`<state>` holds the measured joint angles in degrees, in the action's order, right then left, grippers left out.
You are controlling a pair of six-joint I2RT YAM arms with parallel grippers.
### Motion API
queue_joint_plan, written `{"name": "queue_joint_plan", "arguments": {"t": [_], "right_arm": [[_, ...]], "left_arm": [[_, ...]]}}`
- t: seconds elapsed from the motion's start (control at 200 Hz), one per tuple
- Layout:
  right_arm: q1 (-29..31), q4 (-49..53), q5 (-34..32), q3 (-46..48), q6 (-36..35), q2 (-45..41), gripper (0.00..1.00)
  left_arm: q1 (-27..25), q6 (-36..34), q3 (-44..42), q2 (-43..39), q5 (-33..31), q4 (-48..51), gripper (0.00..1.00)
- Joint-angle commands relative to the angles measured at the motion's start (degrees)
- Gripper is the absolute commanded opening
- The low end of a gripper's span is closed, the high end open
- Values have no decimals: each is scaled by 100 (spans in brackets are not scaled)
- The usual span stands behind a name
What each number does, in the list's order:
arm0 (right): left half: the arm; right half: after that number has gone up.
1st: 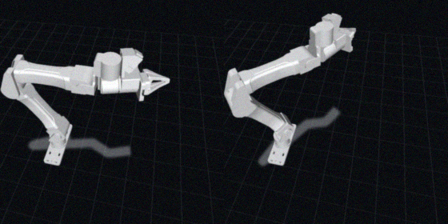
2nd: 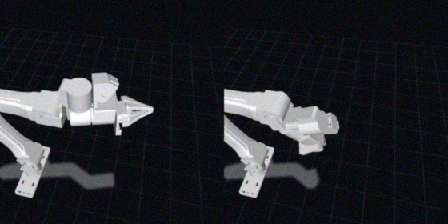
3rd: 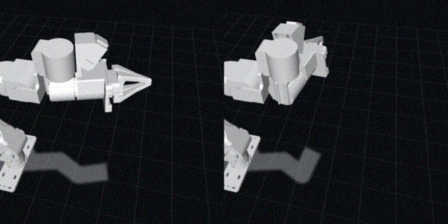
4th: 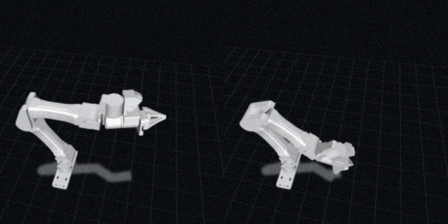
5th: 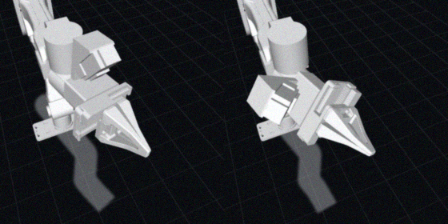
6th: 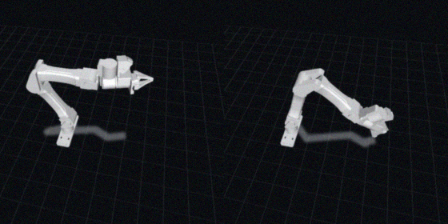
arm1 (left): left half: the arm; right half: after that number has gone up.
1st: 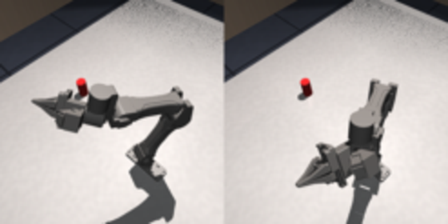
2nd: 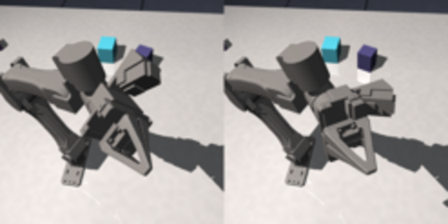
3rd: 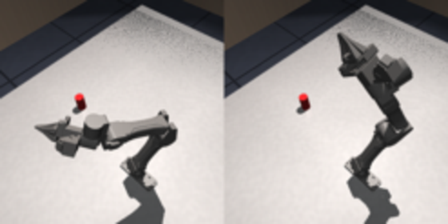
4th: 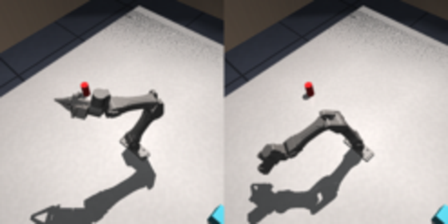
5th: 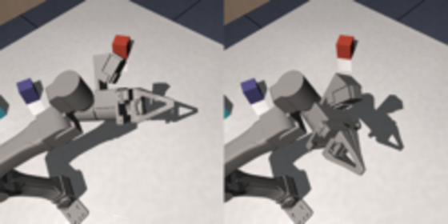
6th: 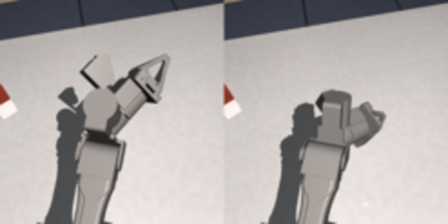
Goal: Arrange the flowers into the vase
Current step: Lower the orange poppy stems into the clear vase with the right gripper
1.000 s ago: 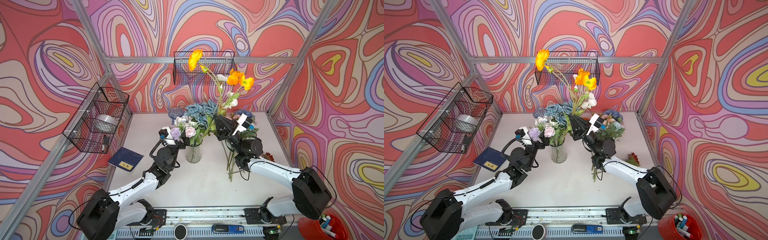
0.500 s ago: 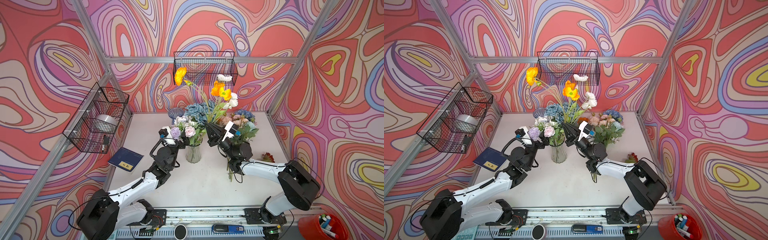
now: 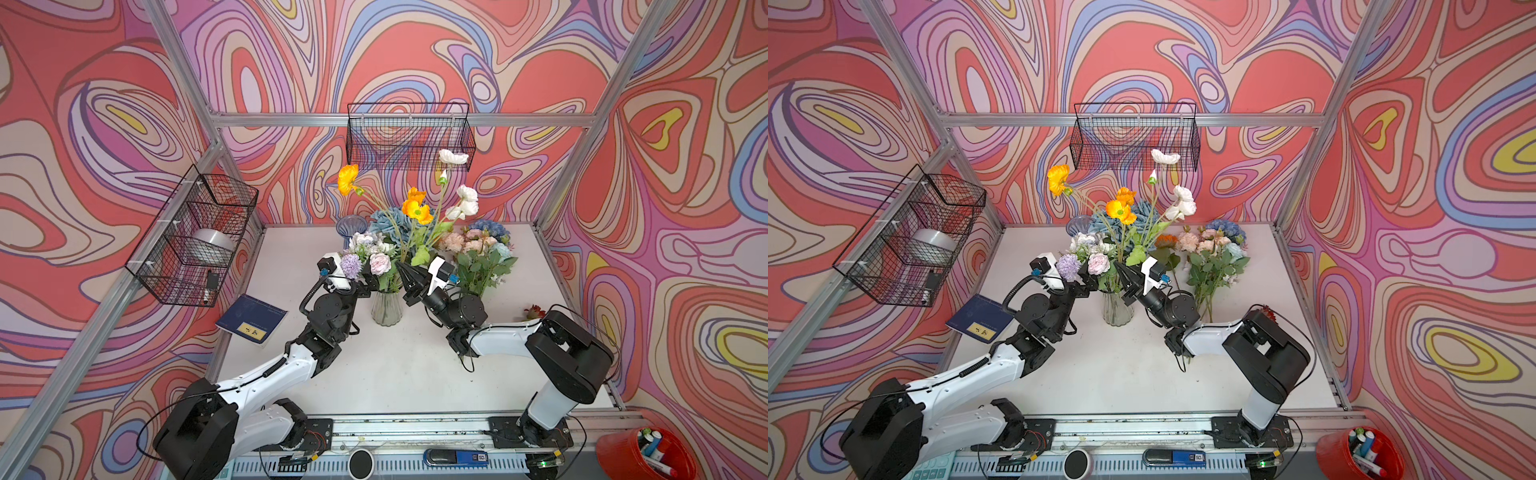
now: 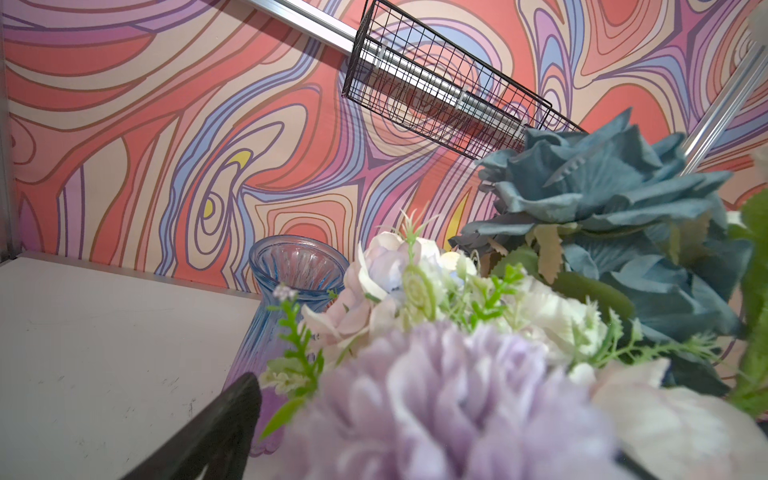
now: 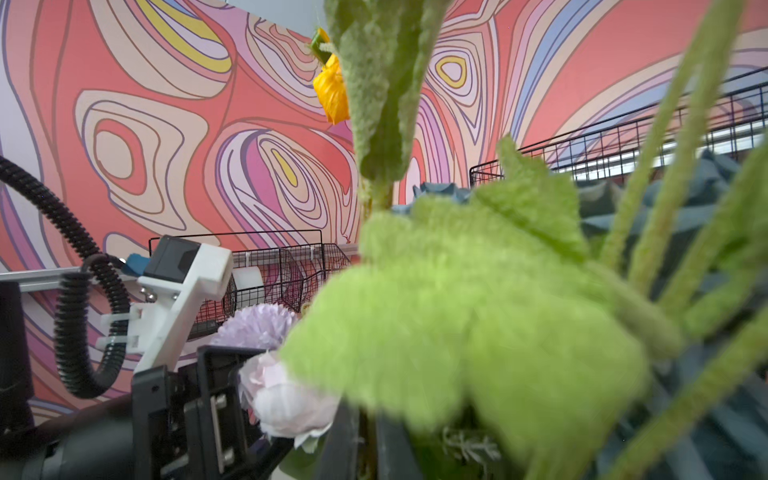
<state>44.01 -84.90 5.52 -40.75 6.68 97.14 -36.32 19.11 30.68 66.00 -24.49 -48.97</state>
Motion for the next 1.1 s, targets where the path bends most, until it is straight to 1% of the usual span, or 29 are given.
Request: {"name": "queue_joint_plan", "arguments": {"t": [0.0, 0.16, 0.195, 0.265, 0.326, 0.431, 0.676, 0.756, 0.806, 0.916, 1.057, 1.097], "right_arm": [[51, -53, -114, 186, 44, 179, 0], [48, -52, -222, 366, 88, 236, 0], [47, -48, -231, 393, 88, 211, 5], [47, -51, -205, 441, 97, 121, 19], [47, -51, -179, 470, 80, -17, 26], [51, -37, -168, 501, 16, -303, 32], [52, 386, -283, 461, -179, -938, 39], [51, 472, -318, 440, -299, -1068, 37], [51, 601, -328, 383, -376, -1108, 31], [46, 768, -323, 266, -485, -1090, 14], [49, 808, -389, 259, -489, -1003, 0], [54, 830, -382, 261, -496, -972, 0]], "left_arm": [[47, 13, 147, -96, -56, -7, 97], [46, 12, 150, -87, -62, 1, 96], [46, 13, 161, -87, -54, 6, 96], [48, 13, 175, -67, -43, 10, 96], [48, 22, 185, -55, -38, 10, 96], [51, 31, 186, -54, -26, 10, 96], [46, -37, 171, -116, -46, 12, 96], [46, -31, 152, -135, -45, 2, 96], [46, -15, 141, -137, -53, -14, 96], [46, 12, 112, -118, -48, -59, 96], [46, 39, 97, -139, -25, -69, 96], [49, 40, 90, -140, -21, -69, 96]]}}
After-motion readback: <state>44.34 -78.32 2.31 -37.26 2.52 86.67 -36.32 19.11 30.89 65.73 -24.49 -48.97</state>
